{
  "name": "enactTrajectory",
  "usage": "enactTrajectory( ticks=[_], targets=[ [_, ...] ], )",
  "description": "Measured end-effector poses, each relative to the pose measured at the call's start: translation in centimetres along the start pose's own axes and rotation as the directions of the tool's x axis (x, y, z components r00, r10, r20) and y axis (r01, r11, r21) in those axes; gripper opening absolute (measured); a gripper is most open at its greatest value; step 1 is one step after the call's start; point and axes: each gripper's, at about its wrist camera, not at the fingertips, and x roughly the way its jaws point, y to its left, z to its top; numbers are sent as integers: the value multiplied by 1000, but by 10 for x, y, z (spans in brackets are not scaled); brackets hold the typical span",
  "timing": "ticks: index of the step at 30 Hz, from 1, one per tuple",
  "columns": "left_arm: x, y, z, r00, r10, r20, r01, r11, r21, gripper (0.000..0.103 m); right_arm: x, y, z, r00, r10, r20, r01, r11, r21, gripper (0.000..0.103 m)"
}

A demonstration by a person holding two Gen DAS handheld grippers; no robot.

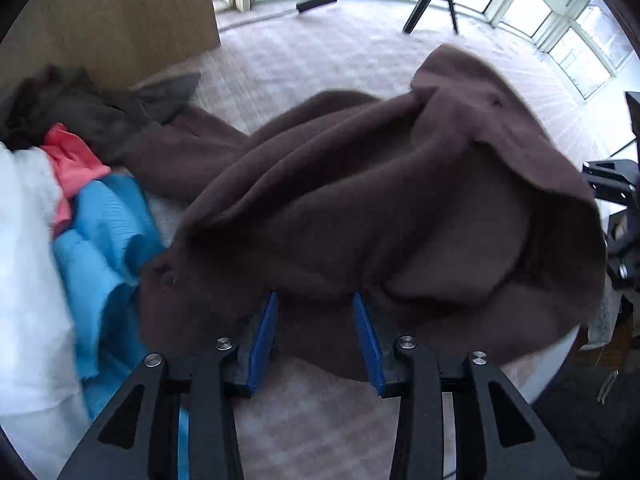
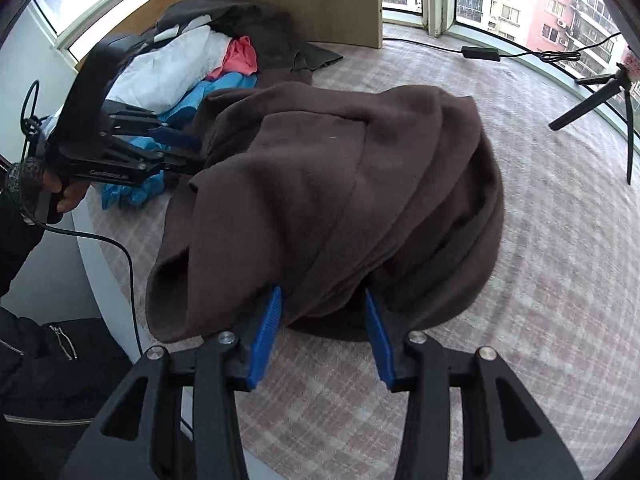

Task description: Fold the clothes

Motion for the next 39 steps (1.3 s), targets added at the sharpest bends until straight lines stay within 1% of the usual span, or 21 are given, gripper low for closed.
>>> enactTrajectory(
  ticks=[1,2,3,4,6,9,10,12,13,15,17,20,21,23,26,31,32,33,35,36,39],
  targets=[
    [6,-4,3,999,-26,-20,26,1000,16,6,4,1,4,1000,15,16,-15,1000,2,42],
    [6,-6,6,999,-26,-24,27,1000,17,5,6,3,9,999,36,38,-36,999,3,39],
    [-2,-2,8,999,-45,-8,45,999,1,4,2,4,16,997,53,63,-54,999,7,26],
    [-12,3,10,998,-67,12,68,998,-18,4,-4,4,23,994,70,89,-71,997,12,20],
    [-41,34,16,993,-79,91,89,989,-114,3,-30,0,39,984,89,154,-92,996,12,16],
    [-87,84,25,974,-76,215,132,956,-261,3,-68,-25,68,962,153,228,-171,983,63,17],
    [-97,102,28,970,-33,241,111,941,-319,3,-74,-38,80,956,169,241,-198,975,104,19],
    [-107,131,33,963,35,269,77,916,-393,8,-76,-64,96,964,74,257,-127,972,197,39],
    [-109,136,33,961,43,273,72,915,-397,8,-77,-75,102,967,-3,254,-59,970,236,40],
    [-111,143,32,959,48,278,68,917,-392,9,-77,-85,99,970,-9,244,-52,969,240,40],
    [-114,150,31,958,53,283,64,920,-387,9,-78,-78,84,973,17,232,-55,986,157,40],
    [-106,142,25,964,1,265,86,944,-317,11,-65,-59,56,987,-65,150,63,998,17,40],
    [-102,139,21,967,-22,253,98,951,-292,17,-59,-56,46,990,-72,123,72,997,7,40],
    [-90,125,19,976,-37,214,87,969,-230,20,-47,-52,32,995,-44,86,43,999,8,40],
    [-85,106,19,985,-37,169,64,985,-162,20,-29,-45,28,997,36,74,-35,999,-5,40],
    [-84,98,20,985,-44,165,67,989,-135,21,-1,-17,42,990,-59,129,71,993,-91,41],
    [-85,98,21,985,-42,168,65,989,-135,22,1,-16,44,991,-42,125,52,996,-74,33],
    [-86,99,21,985,-39,171,62,989,-134,22,1,-16,47,993,-18,115,24,999,-49,16],
    [-89,95,21,985,-23,170,40,995,-95,22,-22,-15,44,988,-19,156,28,998,-53,12],
    [-90,91,21,986,-12,168,24,998,-65,23,-40,-15,40,981,-23,195,37,997,-67,3],
    [-92,78,23,986,34,165,-41,998,38,34,-119,-32,16,950,-55,306,53,998,17,1]
  ],
)
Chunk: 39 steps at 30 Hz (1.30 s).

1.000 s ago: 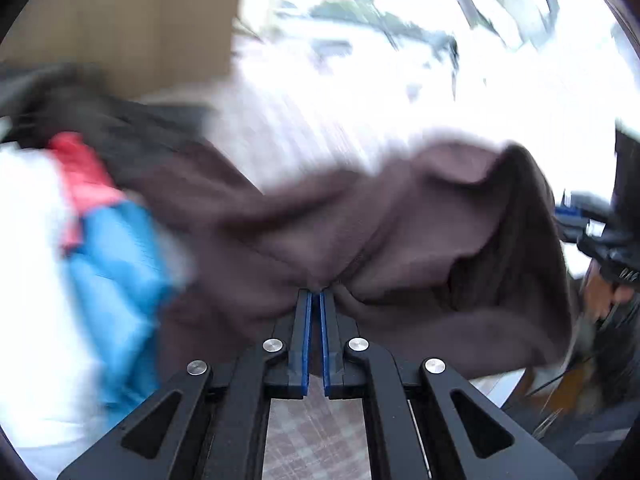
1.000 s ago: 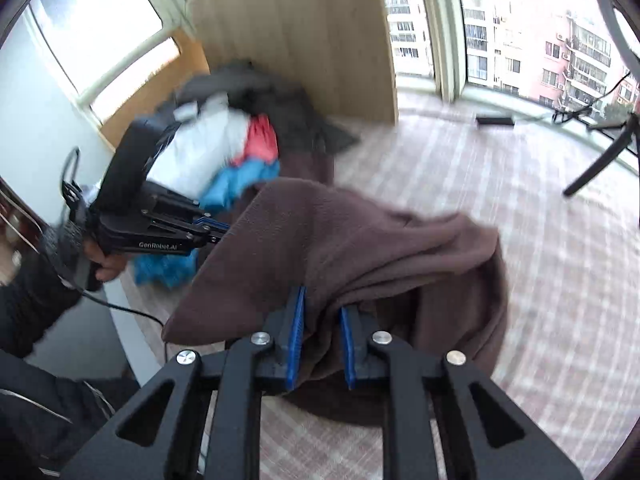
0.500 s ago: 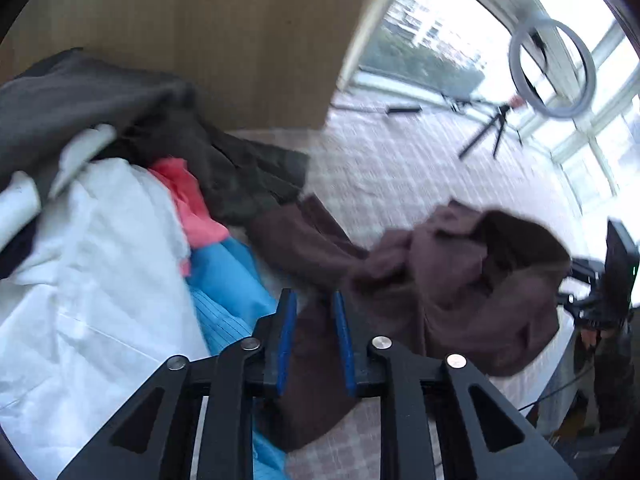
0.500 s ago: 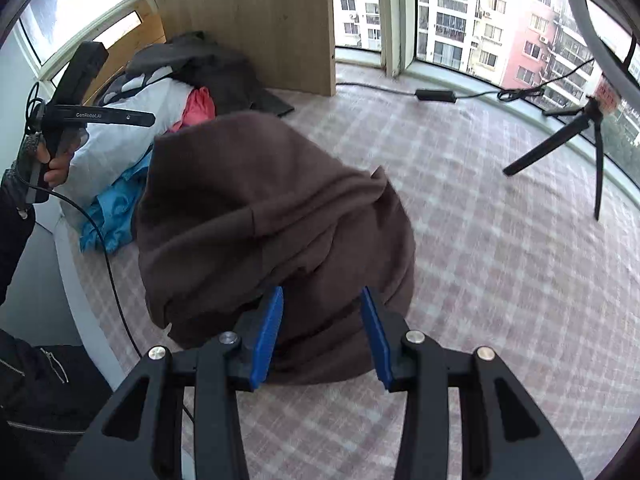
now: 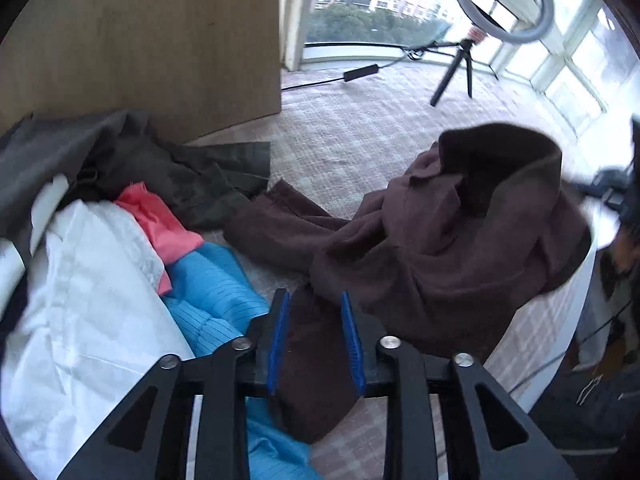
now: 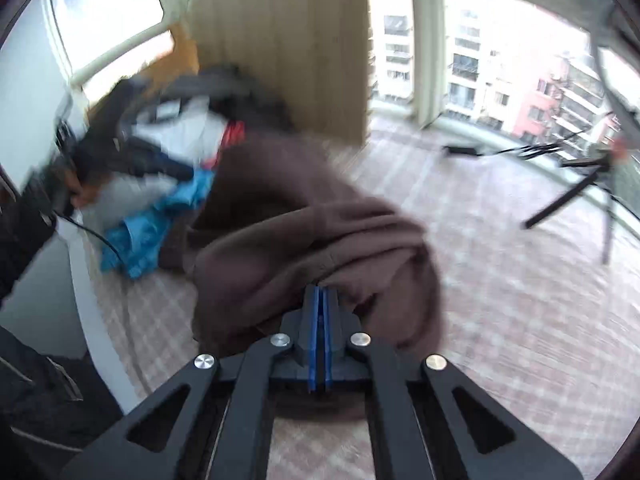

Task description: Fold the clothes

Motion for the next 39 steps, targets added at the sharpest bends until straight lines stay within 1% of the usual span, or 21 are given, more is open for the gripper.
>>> enactTrajectory(
  ticks=[3,4,5,7,9,12,15,17,19,20,21,23,24,25,26,29,31,34,36,38,39],
  targets=[
    [5,-15,12,1000,-12,-6,12,995,95,34,-64,-32,-14,985,-140,99,131,987,92,1],
    [8,-20,17,999,-30,-17,32,992,118,34,-75,-44,-20,982,-158,108,144,981,126,2],
    [13,-28,22,999,-41,-31,46,987,157,34,-73,-50,-25,986,-144,78,132,980,147,2],
    [26,-42,27,997,-35,-68,51,967,252,34,-60,-58,-37,996,-91,-8,91,979,182,5],
    [41,-57,28,992,-28,-122,69,938,340,34,-32,-38,-43,994,-67,-91,76,991,107,16],
    [56,-65,25,981,-24,-190,98,915,392,34,13,-3,-50,979,-49,-199,45,999,-26,31],
    [58,-61,24,980,-39,-198,114,916,384,35,43,23,-50,971,-97,-219,68,989,-135,32],
    [57,-56,23,980,-51,-191,120,921,371,35,52,25,-43,971,-107,-215,74,985,-158,33],
    [56,-51,23,982,-52,-181,116,925,361,35,63,21,-33,968,-117,-221,77,981,-180,44],
    [56,-50,22,982,-56,-178,117,927,356,35,72,21,-31,964,-127,-232,81,976,-201,54],
    [55,-48,20,983,-53,-175,114,927,359,35,82,22,-29,959,-137,-246,83,972,-219,55],
    [55,-47,18,985,-46,-168,106,922,371,35,100,20,-28,946,-166,-279,102,968,-229,55],
    [55,-46,16,985,-46,-167,107,917,383,36,106,18,-28,939,-178,-295,116,970,-216,50],
    [55,-46,15,985,-46,-166,109,912,395,37,104,15,-29,940,-164,-298,109,975,-191,41],
    [54,-47,14,985,-45,-165,110,905,412,38,98,12,-29,944,-141,-297,96,982,-163,20],
    [51,-54,18,989,-47,-143,111,871,479,45,69,3,-29,960,-97,-264,73,992,-101,8],
    [49,-62,22,991,-50,-124,109,843,527,47,45,-4,-30,966,-112,-234,97,993,-73,8],
    [59,-73,29,993,-50,-106,103,801,589,55,19,-14,-32,971,-125,-206,122,992,-31,7],
    [75,-82,34,987,-61,-145,137,790,598,56,13,-17,-33,971,-134,-196,136,991,-8,7],
    [91,-92,33,978,-72,-197,180,770,612,53,16,-17,-35,970,-144,-197,148,989,5,7],
    [93,-95,32,979,-66,-194,173,773,611,43,18,-17,-36,969,-148,-198,154,988,11,7]
  ],
)
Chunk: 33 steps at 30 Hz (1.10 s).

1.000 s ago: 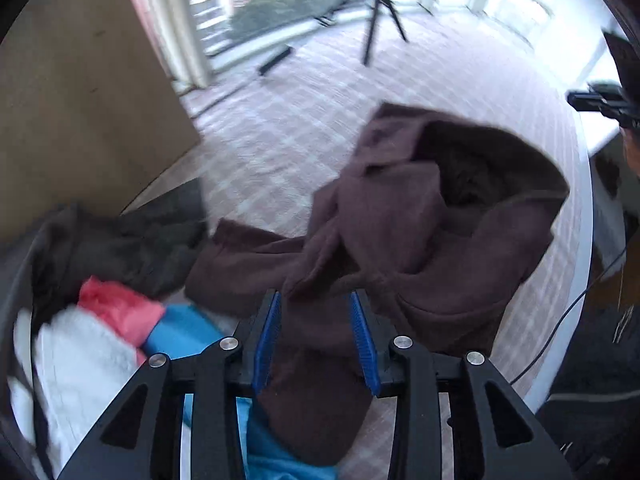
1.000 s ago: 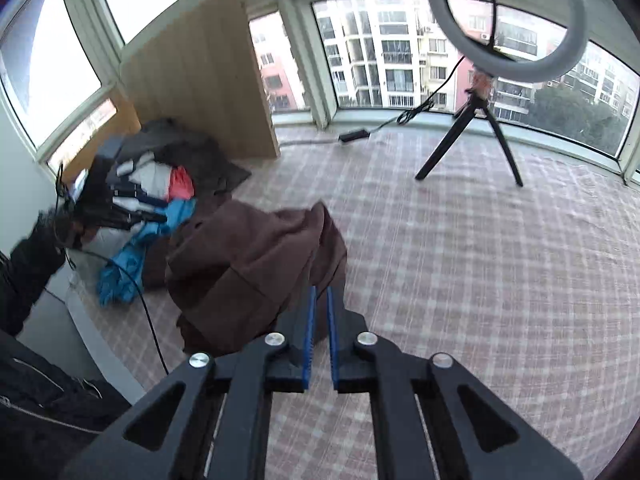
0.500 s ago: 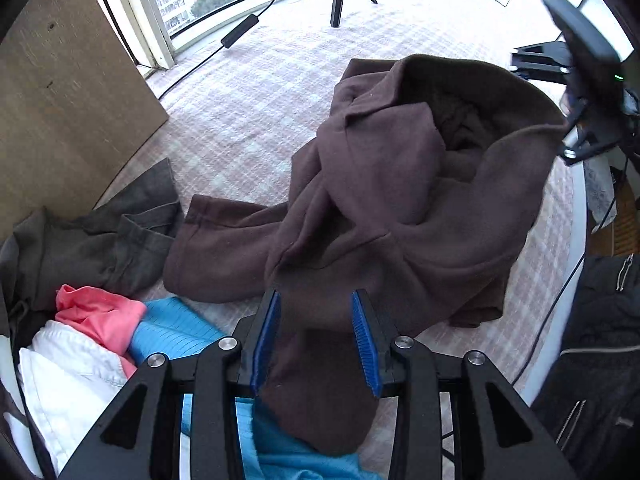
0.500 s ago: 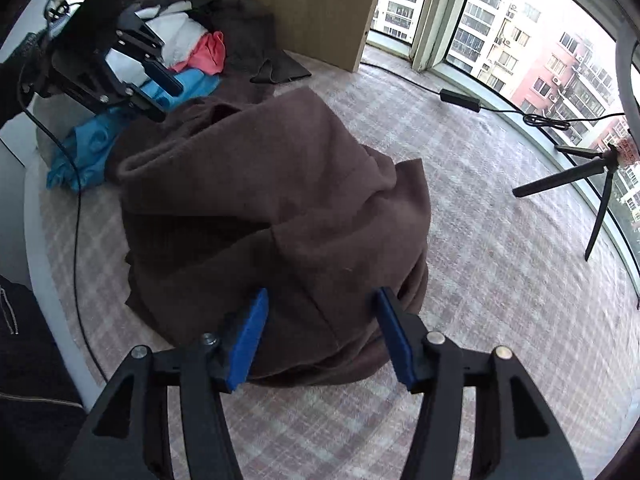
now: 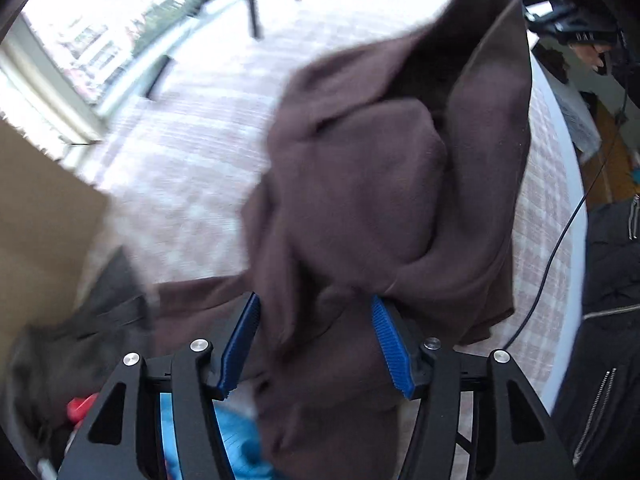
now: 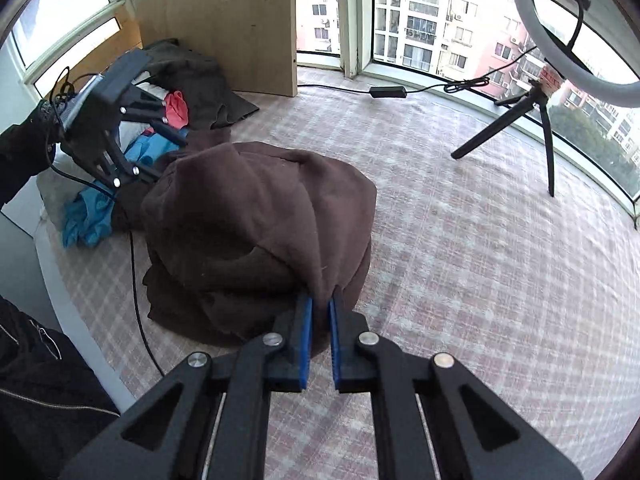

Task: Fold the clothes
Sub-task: 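Lift the hoodie up with both grippers, stretching it between them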

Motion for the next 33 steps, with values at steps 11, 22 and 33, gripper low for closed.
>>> enactTrajectory(
  ticks=[11,22,33],
  targets=[
    [-166,2,-8,924,216,316,-101,934,-342,6,-74,-6,20,966,-94,242,71,992,100,6],
    [-361,-30,-32,739,370,564,-110,891,-440,0,-274,42,58,847,-236,476,230,971,73,6],
    [-140,-124,49,960,60,273,-10,983,-181,32,-184,-52,-97,944,-303,132,235,895,380,6]
  ],
)
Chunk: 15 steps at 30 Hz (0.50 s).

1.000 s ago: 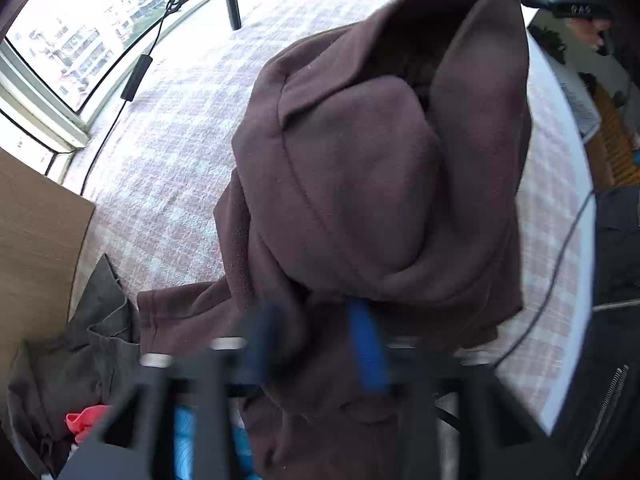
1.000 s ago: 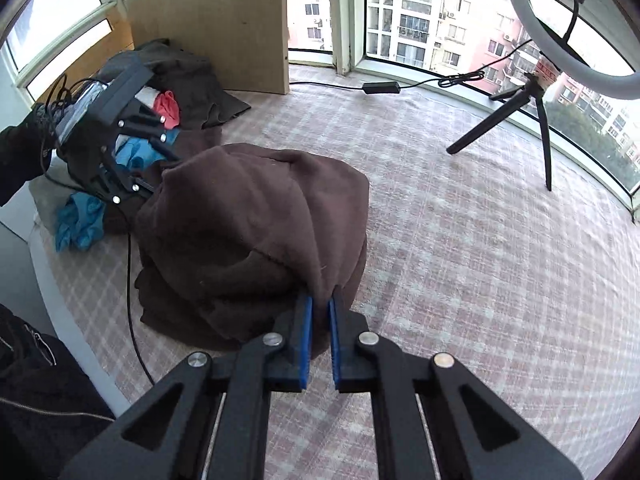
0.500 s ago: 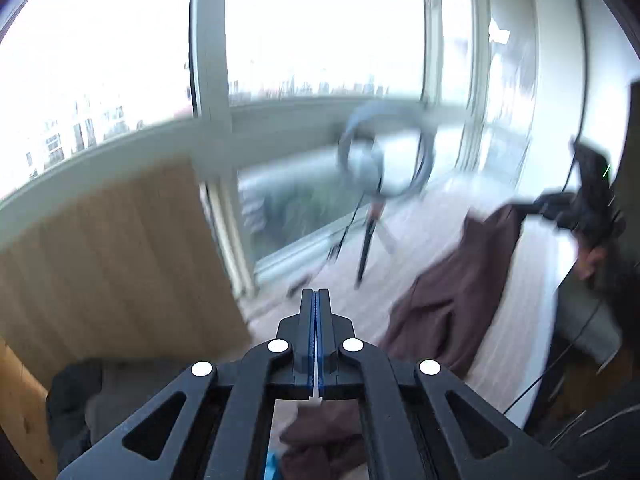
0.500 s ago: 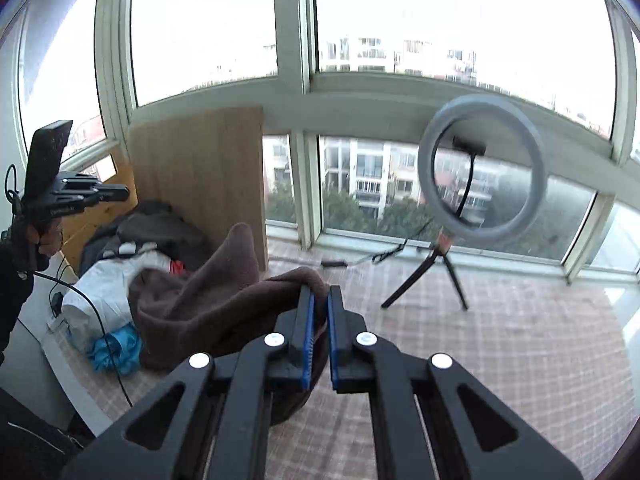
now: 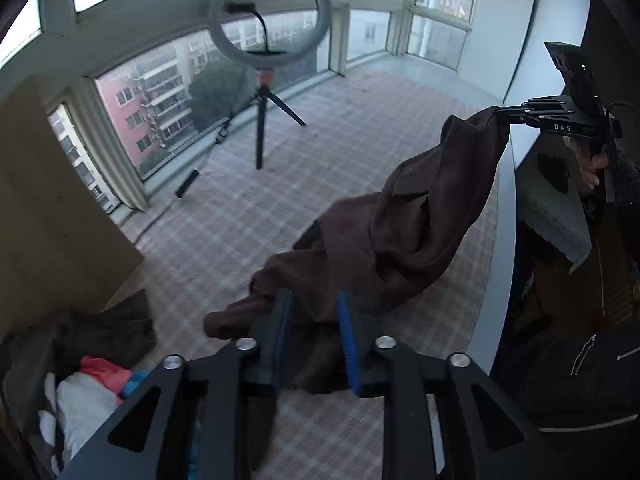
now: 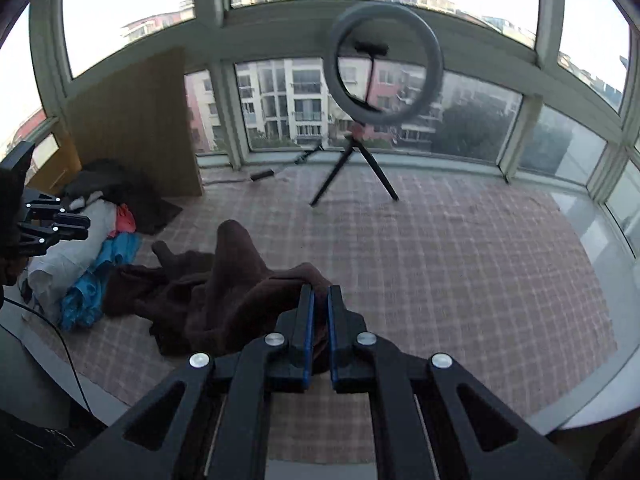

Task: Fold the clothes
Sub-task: 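Lift the hoodie up with both grippers, stretching it between them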

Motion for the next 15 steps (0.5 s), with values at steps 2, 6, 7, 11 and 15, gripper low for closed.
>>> enactTrajectory(
  ticks=[2,6,7,11,15],
  targets=[
    [31,-29,1,997,-19,-68,24,996,86,32,24,-29,-28,997,32,-69,-25,995,100,6],
    [83,-80,-1,981,-20,-195,64,972,226,36,46,-61,-59,994,31,-102,-11,982,187,6],
    [89,-87,-4,977,-13,-215,65,969,237,36,48,-65,-62,994,40,-99,-19,979,204,6],
    [113,-91,1,970,54,-235,-1,975,222,40,48,-67,-64,995,48,-89,-30,981,193,6],
    [118,-89,13,973,61,-221,-21,983,182,40,50,-61,-59,994,56,-95,-41,988,151,6]
  ],
)
